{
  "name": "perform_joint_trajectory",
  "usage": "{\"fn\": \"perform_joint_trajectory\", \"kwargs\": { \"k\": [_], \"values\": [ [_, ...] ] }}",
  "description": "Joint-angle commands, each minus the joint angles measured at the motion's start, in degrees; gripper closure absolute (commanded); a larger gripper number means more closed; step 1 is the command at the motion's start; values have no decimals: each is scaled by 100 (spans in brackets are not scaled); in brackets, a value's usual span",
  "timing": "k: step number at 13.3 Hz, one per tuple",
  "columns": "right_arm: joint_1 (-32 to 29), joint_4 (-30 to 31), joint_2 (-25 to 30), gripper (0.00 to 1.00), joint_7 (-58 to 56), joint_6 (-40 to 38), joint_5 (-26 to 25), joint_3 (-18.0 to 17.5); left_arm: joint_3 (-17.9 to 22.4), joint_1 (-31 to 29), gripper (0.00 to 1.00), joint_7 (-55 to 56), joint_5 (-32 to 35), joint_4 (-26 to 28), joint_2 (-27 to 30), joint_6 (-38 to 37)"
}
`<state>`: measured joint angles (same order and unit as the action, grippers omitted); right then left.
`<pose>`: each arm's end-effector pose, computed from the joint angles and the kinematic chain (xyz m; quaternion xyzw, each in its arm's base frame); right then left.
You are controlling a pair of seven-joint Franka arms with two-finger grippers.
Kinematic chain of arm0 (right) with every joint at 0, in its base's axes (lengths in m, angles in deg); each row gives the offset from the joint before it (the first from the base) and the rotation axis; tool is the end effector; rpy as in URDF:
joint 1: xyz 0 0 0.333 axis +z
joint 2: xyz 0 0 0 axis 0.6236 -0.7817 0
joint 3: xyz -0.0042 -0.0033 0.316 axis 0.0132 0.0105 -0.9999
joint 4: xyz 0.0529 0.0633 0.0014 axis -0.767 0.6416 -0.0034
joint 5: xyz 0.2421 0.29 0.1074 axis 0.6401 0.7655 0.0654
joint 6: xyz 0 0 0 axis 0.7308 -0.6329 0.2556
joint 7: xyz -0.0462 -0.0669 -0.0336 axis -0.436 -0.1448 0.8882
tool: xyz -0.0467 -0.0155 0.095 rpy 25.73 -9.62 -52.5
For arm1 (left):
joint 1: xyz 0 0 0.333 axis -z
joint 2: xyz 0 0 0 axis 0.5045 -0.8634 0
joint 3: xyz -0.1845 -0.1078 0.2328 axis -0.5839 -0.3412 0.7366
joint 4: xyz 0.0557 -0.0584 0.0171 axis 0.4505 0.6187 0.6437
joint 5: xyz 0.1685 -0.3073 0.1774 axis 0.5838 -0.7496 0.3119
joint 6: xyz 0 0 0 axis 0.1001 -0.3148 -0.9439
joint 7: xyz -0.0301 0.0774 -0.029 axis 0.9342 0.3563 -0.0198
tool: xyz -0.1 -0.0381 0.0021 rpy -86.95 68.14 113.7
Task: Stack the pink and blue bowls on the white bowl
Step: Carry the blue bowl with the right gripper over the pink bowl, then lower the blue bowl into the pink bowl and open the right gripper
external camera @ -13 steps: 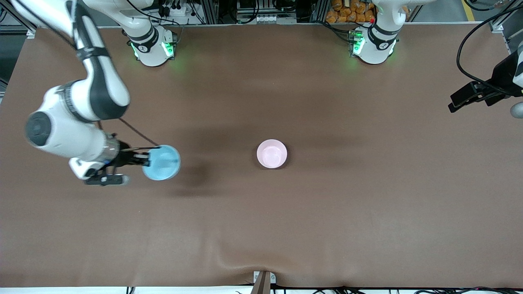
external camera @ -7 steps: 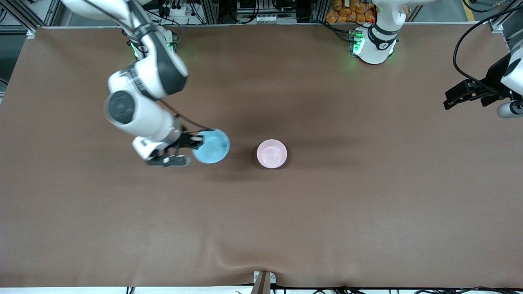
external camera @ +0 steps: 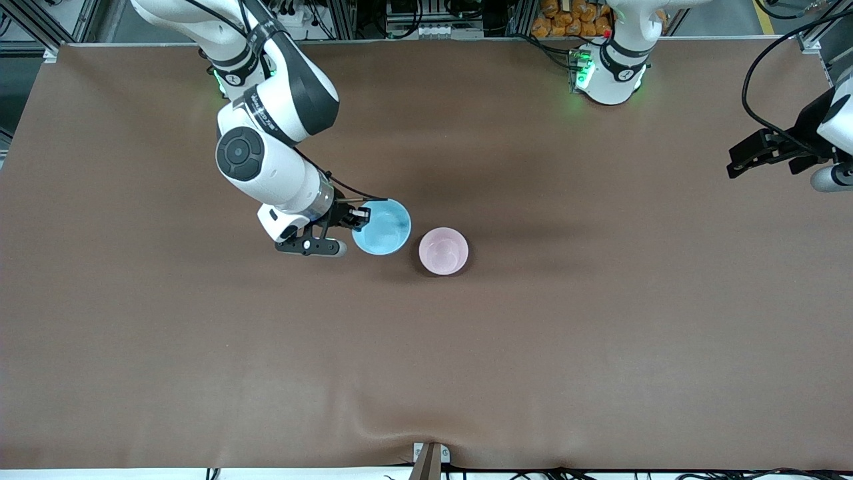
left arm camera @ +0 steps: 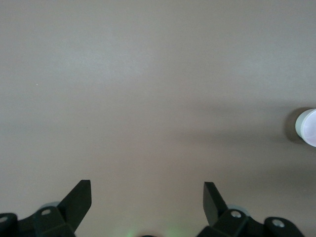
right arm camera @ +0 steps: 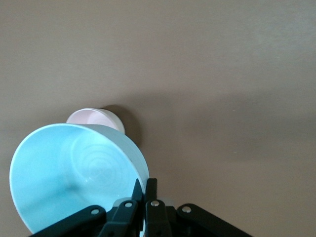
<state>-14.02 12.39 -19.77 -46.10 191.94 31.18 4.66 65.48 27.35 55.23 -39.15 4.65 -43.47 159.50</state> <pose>0.5523 0.3449 0.3968 -0.9864 0.0752 0.0532 0.1359 0.5506 -0.0318 0.6386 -0.9995 -0.0238 0.0158 0.0148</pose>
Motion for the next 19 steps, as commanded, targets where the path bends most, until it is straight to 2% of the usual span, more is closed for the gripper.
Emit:
{"fn": "perform_joint_trajectory", "kwargs": {
  "k": [1,8,19],
  "values": [
    [373,-27,-149,100,432,278,148,79,-3,-4,0,-210,135,94,144,49],
    [1173,-35,-984,100,1278,1367,69,114,-3,-4,0,-202,100,94,135,58],
    [1200,-351,-1582,100,1269,1781,-36,140,6,-22,0,-210,56,94,135,58]
  ]
}}
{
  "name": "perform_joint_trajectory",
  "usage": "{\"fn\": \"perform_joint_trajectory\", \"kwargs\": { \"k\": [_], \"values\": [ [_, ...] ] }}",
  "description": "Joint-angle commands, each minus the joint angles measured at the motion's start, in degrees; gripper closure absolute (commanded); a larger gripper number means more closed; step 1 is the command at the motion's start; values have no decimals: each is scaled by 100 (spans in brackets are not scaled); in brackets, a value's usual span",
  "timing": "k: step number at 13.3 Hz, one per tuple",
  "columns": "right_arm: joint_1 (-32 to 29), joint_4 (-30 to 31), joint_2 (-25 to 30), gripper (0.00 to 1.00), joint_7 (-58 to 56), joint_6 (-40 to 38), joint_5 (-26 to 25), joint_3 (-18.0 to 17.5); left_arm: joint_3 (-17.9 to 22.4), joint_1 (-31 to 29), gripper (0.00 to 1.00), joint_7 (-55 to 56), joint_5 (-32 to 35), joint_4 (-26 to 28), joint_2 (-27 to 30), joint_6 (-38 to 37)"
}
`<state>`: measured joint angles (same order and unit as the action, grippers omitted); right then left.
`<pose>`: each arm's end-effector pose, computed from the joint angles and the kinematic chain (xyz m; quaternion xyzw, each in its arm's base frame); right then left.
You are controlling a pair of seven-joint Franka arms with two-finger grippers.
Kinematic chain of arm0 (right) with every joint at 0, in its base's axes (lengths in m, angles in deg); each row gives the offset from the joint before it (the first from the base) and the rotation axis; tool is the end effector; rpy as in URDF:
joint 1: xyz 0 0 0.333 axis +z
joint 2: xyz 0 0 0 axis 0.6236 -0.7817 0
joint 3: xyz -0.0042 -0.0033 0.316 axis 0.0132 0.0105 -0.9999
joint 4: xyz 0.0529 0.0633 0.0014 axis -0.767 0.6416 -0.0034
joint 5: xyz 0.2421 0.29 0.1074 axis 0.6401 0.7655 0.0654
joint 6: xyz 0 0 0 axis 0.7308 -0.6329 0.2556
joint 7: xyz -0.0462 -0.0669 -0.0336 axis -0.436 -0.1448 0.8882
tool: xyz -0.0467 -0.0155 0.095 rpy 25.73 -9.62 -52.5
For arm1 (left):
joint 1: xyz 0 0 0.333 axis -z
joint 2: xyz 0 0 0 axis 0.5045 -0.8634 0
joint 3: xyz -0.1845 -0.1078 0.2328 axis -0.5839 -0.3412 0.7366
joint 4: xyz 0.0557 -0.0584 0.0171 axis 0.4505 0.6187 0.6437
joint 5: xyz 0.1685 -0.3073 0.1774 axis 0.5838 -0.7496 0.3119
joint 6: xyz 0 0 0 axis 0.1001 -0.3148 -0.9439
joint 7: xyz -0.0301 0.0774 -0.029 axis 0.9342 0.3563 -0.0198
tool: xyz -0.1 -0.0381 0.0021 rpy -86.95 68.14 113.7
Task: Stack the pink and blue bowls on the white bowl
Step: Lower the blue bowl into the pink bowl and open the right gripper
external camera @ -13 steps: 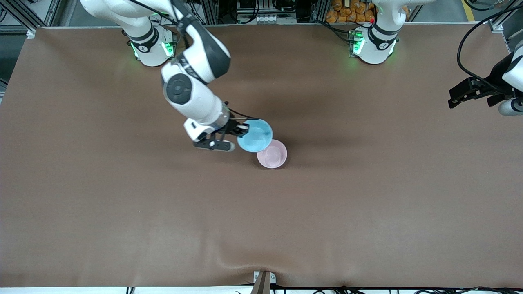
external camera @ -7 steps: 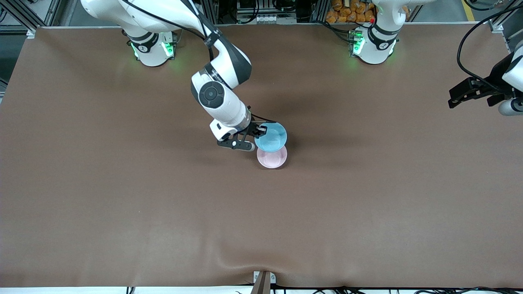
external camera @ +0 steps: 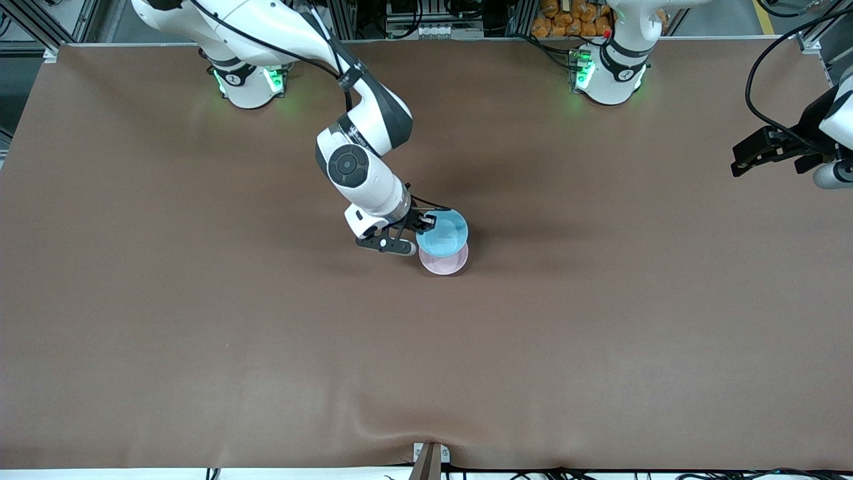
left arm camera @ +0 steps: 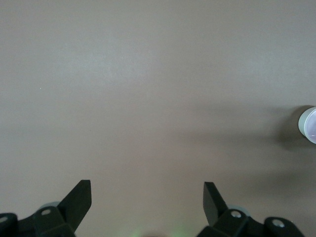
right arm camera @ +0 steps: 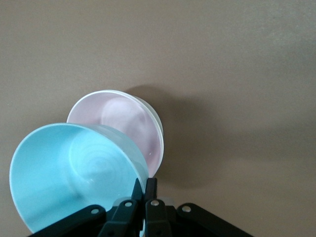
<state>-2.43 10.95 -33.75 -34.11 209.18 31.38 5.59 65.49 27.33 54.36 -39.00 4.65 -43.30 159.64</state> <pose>0.5137 0.4552 0.2725 -0.9815 0.1238 0.0406 0.1401 0.5500 -0.0313 0.6404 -0.9997 -0.0165 0.0131 0.0160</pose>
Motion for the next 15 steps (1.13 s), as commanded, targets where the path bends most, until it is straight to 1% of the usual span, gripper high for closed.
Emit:
{"fn": "perform_joint_trajectory", "kwargs": {
  "k": [1,3,10,13,14,15],
  "values": [
    [67,-217,-237,100,78,65,-82,91,4,-19,0,-123,42,94,119,44],
    [67,-269,-316,100,78,74,-179,100,13,-19,0,-123,42,85,119,44],
    [76,-410,-457,100,78,83,-179,100,22,-19,0,-123,42,76,119,44],
    [67,-410,-493,100,78,215,-188,100,22,-19,0,-123,33,85,119,44],
    [67,-410,-493,99,78,215,-223,118,22,-19,0,-123,41,76,128,44],
    [67,-410,-493,87,78,215,-223,126,22,-19,0,-123,42,76,119,44]
  ]
}}
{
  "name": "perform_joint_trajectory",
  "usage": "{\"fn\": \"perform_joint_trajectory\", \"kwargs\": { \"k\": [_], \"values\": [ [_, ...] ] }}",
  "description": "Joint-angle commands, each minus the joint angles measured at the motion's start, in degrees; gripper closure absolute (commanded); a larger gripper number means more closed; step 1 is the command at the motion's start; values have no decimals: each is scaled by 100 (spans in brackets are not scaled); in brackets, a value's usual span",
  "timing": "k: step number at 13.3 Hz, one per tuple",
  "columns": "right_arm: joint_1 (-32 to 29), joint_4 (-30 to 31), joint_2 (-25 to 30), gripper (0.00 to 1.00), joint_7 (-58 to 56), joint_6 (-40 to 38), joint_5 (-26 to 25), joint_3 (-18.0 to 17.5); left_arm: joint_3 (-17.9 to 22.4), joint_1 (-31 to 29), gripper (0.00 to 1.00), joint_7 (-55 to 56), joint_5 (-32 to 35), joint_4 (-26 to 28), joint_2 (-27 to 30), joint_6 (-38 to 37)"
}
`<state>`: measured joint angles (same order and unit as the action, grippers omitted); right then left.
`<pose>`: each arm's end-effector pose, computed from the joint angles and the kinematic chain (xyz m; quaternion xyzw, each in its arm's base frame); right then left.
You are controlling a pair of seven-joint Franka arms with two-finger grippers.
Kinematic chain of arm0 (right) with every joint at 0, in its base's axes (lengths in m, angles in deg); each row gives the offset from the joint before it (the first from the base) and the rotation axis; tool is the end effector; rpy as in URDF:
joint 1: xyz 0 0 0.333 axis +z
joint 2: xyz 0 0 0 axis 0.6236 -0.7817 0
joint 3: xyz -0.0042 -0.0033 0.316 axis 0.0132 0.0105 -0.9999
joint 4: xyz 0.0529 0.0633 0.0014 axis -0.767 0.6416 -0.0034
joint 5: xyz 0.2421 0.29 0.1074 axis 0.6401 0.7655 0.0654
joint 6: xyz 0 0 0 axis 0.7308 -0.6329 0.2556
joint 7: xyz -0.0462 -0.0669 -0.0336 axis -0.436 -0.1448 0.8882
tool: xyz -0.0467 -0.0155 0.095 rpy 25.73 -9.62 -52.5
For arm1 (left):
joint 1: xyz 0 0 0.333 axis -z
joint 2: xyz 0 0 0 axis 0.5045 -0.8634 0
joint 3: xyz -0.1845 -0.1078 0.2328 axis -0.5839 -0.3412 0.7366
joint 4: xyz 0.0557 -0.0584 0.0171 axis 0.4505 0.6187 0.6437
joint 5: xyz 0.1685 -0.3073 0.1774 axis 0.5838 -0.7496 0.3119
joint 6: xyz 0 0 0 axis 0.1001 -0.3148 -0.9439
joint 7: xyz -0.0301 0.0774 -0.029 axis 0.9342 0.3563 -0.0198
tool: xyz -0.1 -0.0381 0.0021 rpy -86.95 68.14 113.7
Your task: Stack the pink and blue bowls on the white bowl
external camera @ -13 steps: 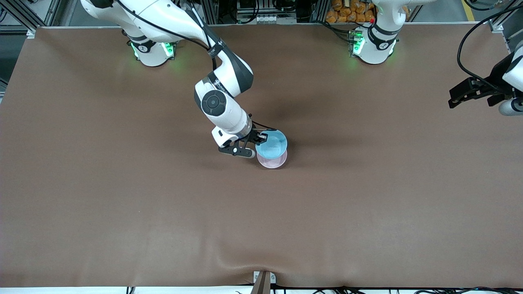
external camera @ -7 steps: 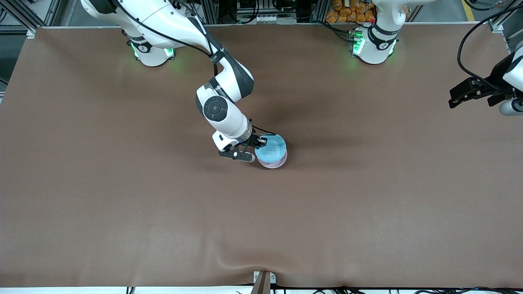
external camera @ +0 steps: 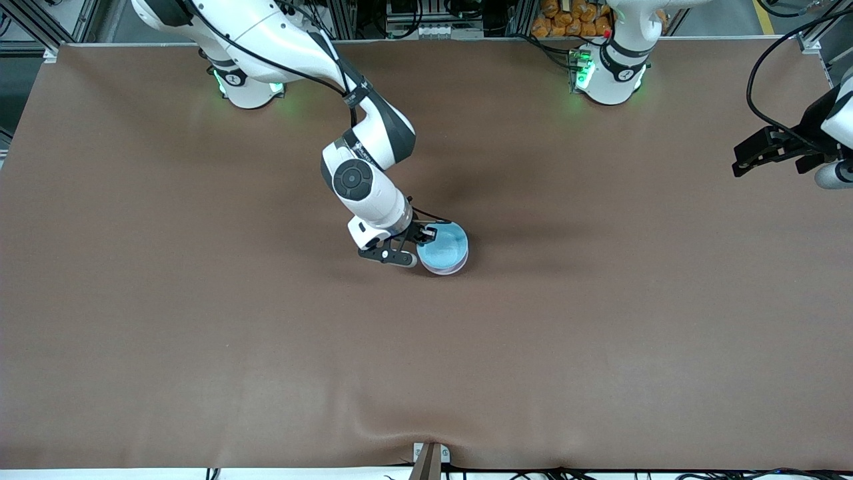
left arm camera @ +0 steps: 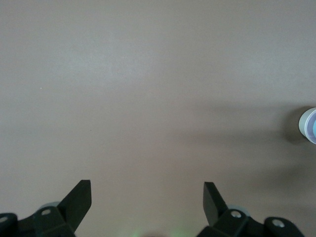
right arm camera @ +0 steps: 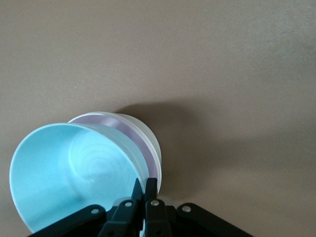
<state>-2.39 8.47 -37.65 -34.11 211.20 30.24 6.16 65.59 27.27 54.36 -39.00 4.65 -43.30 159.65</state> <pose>0.5269 0.4562 0.2478 -0.9822 0.1254 0.0293 0.1364 0.5501 -0.0297 0.6405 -0.9996 -0.0179 0.0130 0.0159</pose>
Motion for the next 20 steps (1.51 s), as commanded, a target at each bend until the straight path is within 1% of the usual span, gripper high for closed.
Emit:
{"fn": "perform_joint_trajectory", "kwargs": {
  "k": [1,2,3,6,8,10,16,17,18,20],
  "values": [
    [64,-163,-103,56,70,13,-118,69,12,-14,0,-123,42,76,119,43],
    [64,-163,-103,5,70,13,-118,69,12,-14,0,-123,33,76,119,43],
    [73,-163,-94,0,79,13,-118,69,12,-14,0,-123,33,76,119,43],
    [3,-163,3,0,61,-74,-145,69,12,-14,0,-123,41,76,128,43],
    [-85,-119,248,0,26,-153,-136,69,21,-14,0,-123,33,76,128,43],
    [-374,-127,546,0,-131,-643,-145,69,21,-14,0,-123,33,76,128,43],
    [-1595,-57,1522,0,-1352,-2418,-144,69,21,-14,0,-123,33,76,128,43],
    [-1902,-31,1697,0,-1659,-2665,-179,69,29,-14,0,-123,33,76,128,43],
    [-2244,-13,1891,0,-2079,-2850,-241,69,29,-14,0,-123,33,76,128,43],
    [-2720,214,2295,0,-2416,-2975,-468,69,29,-14,0,-123,33,76,128,43]
  ]
}}
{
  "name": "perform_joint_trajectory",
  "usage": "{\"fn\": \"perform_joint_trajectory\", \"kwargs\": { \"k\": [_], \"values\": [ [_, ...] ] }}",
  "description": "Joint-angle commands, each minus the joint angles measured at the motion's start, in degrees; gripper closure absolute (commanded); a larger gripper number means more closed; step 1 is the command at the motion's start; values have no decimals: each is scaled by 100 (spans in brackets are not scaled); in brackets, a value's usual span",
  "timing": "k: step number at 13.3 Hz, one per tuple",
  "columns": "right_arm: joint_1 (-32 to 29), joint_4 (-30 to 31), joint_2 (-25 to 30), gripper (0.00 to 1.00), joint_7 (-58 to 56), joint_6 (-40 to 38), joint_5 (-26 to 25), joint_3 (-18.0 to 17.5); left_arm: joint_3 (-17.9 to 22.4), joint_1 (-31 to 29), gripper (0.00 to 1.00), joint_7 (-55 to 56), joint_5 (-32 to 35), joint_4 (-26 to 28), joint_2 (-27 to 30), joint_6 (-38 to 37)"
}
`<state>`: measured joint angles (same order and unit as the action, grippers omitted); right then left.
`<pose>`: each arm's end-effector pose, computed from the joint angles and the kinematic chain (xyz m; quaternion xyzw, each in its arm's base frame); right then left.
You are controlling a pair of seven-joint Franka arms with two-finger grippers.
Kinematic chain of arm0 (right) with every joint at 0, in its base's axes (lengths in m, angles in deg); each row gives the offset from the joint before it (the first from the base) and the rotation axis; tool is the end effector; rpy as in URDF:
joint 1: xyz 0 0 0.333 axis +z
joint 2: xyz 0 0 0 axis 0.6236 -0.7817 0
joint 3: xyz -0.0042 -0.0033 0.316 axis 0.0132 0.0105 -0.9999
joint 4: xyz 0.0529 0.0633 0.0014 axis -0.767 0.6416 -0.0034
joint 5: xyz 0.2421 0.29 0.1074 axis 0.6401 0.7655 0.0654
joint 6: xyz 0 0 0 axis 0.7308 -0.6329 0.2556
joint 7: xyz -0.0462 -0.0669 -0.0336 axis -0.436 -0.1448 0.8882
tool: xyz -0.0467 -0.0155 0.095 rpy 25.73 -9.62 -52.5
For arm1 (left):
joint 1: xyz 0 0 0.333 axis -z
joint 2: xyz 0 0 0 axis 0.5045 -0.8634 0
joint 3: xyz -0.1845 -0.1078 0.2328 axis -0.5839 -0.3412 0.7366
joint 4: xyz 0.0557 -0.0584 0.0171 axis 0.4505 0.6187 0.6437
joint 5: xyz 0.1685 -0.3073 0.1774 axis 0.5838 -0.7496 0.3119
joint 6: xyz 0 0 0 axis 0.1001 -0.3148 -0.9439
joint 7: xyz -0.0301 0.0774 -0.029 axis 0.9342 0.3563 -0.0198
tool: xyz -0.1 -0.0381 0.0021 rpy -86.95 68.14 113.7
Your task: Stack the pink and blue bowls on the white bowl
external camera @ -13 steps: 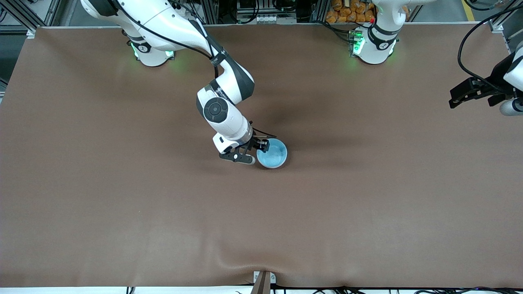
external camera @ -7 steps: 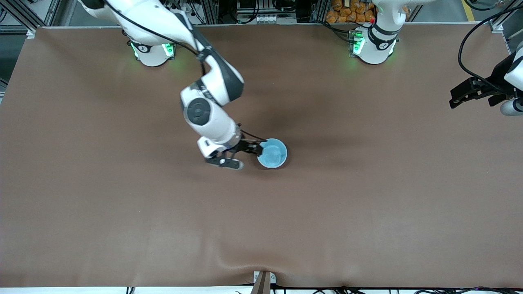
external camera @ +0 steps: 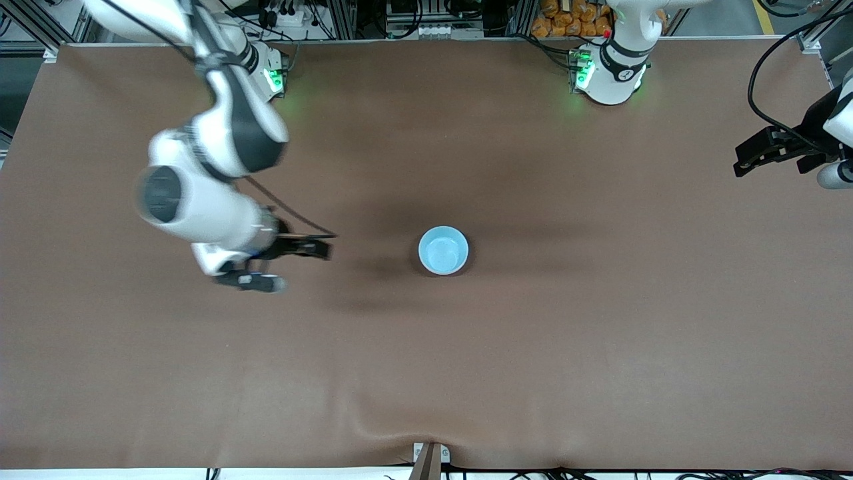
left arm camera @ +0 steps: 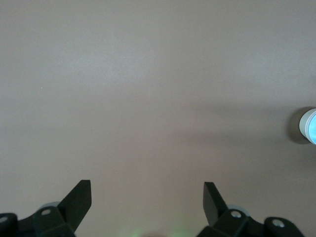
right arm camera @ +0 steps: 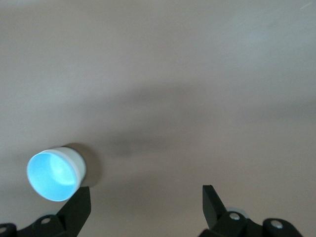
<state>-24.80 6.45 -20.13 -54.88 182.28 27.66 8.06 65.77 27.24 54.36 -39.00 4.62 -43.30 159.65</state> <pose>0.6214 0.2045 0.4252 -0.9891 0.0913 0.0484 0.1045 0.5502 -0.0277 0.6407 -0.9996 -0.0198 0.0128 0.0159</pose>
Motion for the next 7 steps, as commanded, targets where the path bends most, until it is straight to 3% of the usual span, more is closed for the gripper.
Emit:
{"fn": "perform_joint_trajectory", "kwargs": {
  "k": [1,7],
  "values": [
    [-708,496,711,0,-585,-135,-350,-121,12,-11,0,-123,33,71,127,43],
    [-1641,496,1616,0,-1808,-1313,-597,-121,12,-11,0,-123,41,71,127,43]
  ]
}}
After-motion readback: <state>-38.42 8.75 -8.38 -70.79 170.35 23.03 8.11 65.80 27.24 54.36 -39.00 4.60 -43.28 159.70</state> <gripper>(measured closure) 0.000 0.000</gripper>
